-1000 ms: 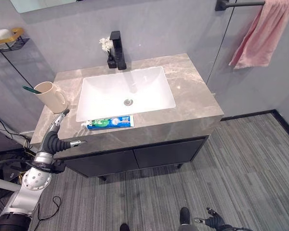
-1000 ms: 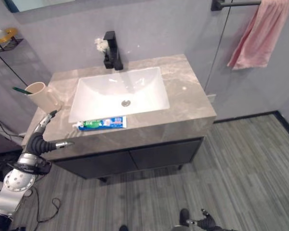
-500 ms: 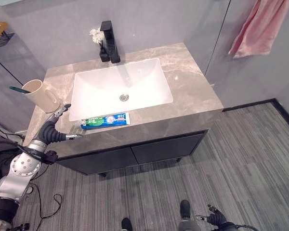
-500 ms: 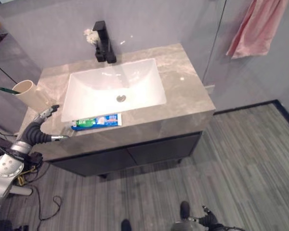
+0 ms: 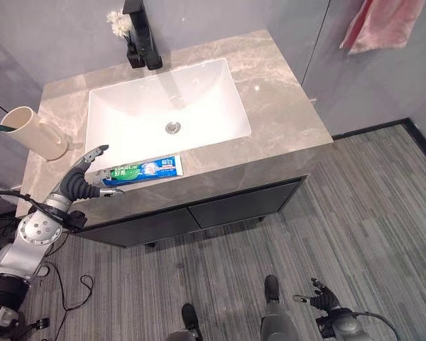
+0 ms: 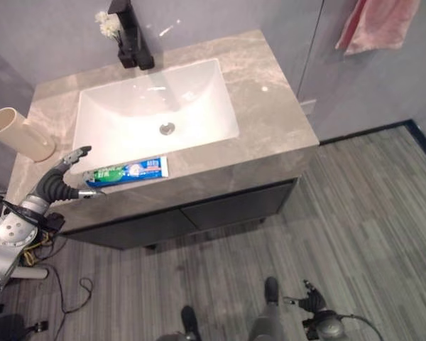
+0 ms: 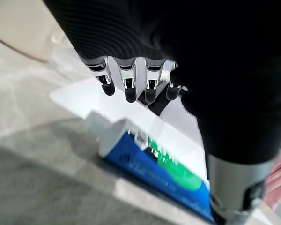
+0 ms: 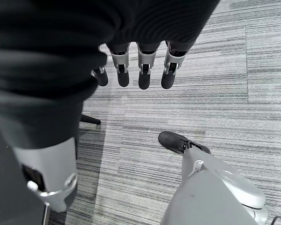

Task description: Put brush and paste in cup on sink, flatten towel.

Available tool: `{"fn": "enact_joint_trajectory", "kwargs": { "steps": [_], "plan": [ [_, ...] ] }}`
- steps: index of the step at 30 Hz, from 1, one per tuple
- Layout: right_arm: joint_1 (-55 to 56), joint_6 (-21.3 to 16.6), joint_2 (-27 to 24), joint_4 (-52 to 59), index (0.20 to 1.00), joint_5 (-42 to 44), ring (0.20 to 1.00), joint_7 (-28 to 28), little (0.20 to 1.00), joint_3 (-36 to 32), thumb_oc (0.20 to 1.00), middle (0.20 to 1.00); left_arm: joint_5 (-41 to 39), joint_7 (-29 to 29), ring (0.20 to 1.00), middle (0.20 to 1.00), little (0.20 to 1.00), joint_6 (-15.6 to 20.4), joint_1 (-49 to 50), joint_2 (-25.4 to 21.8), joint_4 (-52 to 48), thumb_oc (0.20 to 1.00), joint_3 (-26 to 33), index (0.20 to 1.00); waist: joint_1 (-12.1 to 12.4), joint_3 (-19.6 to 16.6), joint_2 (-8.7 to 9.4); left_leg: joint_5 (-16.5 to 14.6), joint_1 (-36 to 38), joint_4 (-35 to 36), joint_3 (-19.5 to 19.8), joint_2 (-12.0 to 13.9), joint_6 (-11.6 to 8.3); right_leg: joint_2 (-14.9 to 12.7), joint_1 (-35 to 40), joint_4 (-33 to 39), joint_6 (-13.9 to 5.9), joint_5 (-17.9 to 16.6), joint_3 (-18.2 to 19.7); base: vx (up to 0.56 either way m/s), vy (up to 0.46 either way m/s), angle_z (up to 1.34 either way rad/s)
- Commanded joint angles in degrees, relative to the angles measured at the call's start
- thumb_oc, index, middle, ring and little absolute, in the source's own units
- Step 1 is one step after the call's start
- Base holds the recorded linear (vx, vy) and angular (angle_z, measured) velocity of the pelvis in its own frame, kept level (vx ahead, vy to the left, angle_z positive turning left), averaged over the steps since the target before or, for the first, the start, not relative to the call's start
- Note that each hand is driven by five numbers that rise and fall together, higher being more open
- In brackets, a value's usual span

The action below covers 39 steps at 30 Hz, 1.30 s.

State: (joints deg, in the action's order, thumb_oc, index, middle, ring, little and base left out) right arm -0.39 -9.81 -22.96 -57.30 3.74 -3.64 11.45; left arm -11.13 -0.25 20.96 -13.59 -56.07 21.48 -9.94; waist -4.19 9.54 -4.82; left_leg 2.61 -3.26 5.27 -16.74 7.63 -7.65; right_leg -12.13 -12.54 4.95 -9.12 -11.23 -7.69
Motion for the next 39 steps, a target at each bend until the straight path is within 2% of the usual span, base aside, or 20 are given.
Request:
{"fn": "enact_joint_trajectory", "kwargs": {
  "steps": [1, 11, 25, 26, 29, 31, 33, 39],
  "plan": [
    [-1.19, -0.72, -0.01, 1.11, 1.0, 1.17, 1.0, -0.88, 1.0, 0.1, 1.0, 1.0, -0.4, 2.42, 1.0, 1.0, 1.0, 1.15, -4.14, -3.83, 1.74, 1.0, 1.02, 1.0, -0.77, -0.35, 2.44, 2.19, -3.78, -0.27, 3.46, 0.96, -1.24, -5.77, 0.82, 0.05, -5.88, -3.65, -1.58, 0.02, 0.016, -0.04],
    [-1.23, -0.75, 0.01, 1.87, 1.0, -0.35, 1.0, -0.96, 1.0, 0.98, 1.0, 1.0, 3.42, 2.88, 1.0, 1.0, 1.0, 0.98, -5.97, -4.99, 1.39, 1.0, -1.55, 1.0, -0.82, 0.39, 2.93, 2.08, -4.59, -0.27, 3.75, 0.9, -1.09, -5.93, 0.11, 0.05, -5.88, -4.01, -1.6, 0.01, 0.007, -0.02],
    [-1.32, -0.94, -1.51, 4.01, 1.0, -1.1, 1.0, -1.55, 1.0, 0.53, 1.0, 1.0, 3.8, 2.2, 1.0, 1.0, 1.0, 0.47, -6.0, -4.08, 0.95, 1.0, -3.22, 1.0, -0.99, 1.06, 2.51, 2.32, -5.67, -0.27, 5.06, 1.1, -1.2, -5.7, -0.51, 0.05, -5.88, -3.04, -1.63, 0.0, -0.002, 0.02],
    [-1.37, -0.97, -1.74, 4.03, 1.0, -1.02, 1.0, -1.61, 1.0, 0.37, 1.0, 1.0, 4.28, 2.18, 0.937, 0.937, 0.937, 0.31, -6.32, -4.09, 1.08, 0.937, -3.69, 0.937, -0.92, 1.05, 2.58, 2.36, -5.67, -0.27, 5.09, 1.16, -1.2, -5.6, -0.5, 0.05, -5.88, -2.9, -1.7, 0.03, -0.004, 0.1],
    [-1.32, -1.05, -1.65, 3.57, 1.0, -0.96, 1.0, -1.59, 1.0, 0.27, 1.0, 1.0, 4.82, 2.04, 0.843, 0.843, 0.843, 0.37, -6.36, -4.15, 1.0, 0.843, -4.01, 0.843, -0.89, 0.96, 2.75, 2.26, -5.47, -0.27, 5.08, 1.29, -1.2, -5.52, -0.36, 0.05, -5.88, -2.77, -1.73, 0.01, -0.004, 0.04],
    [-1.3, -1.07, -1.67, 3.71, 1.0, -0.96, 1.0, -1.63, 1.0, 0.23, 1.0, 1.0, 4.96, 2.1, 0.834, 0.834, 0.834, 0.34, -6.39, -4.19, 0.93, 0.834, -4.06, 0.834, -0.9, 0.95, 2.8, 2.23, -5.45, -0.27, 5.06, 1.33, -1.22, -5.52, -0.37, 0.05, -5.88, -2.74, -1.7, 0.0, 0.0, 0.0],
    [-1.16, -1.1, -1.64, 3.99, 1.0, -0.92, 1.0, -1.72, 1.0, 0.16, 1.0, 1.0, 5.01, 2.23, 0.784, 0.784, 0.784, 0.27, -6.45, -3.61, 1.09, 0.784, -4.19, 0.784, -0.99, 0.94, 2.95, 2.19, -5.43, -0.27, 5.16, 1.33, -1.23, -5.48, -0.4, 0.05, -5.88, -2.64, -1.63, 0.0, 0.0, 0.0],
    [-1.11, -1.14, -1.57, 4.11, 1.0, -0.75, 1.0, -1.71, 1.0, 0.1, 1.0, 1.0, 5.64, 2.31, 0.762, 0.762, 0.762, 0.01, -5.95, -3.25, 1.27, 0.762, -3.7, 0.762, -0.91, 0.98, 3.11, 2.19, -5.5, -0.27, 5.14, 1.45, -1.24, -5.33, -0.61, 0.05, -5.88, -2.63, -1.44, 0.0, 0.0, 0.0]
  ]
}}
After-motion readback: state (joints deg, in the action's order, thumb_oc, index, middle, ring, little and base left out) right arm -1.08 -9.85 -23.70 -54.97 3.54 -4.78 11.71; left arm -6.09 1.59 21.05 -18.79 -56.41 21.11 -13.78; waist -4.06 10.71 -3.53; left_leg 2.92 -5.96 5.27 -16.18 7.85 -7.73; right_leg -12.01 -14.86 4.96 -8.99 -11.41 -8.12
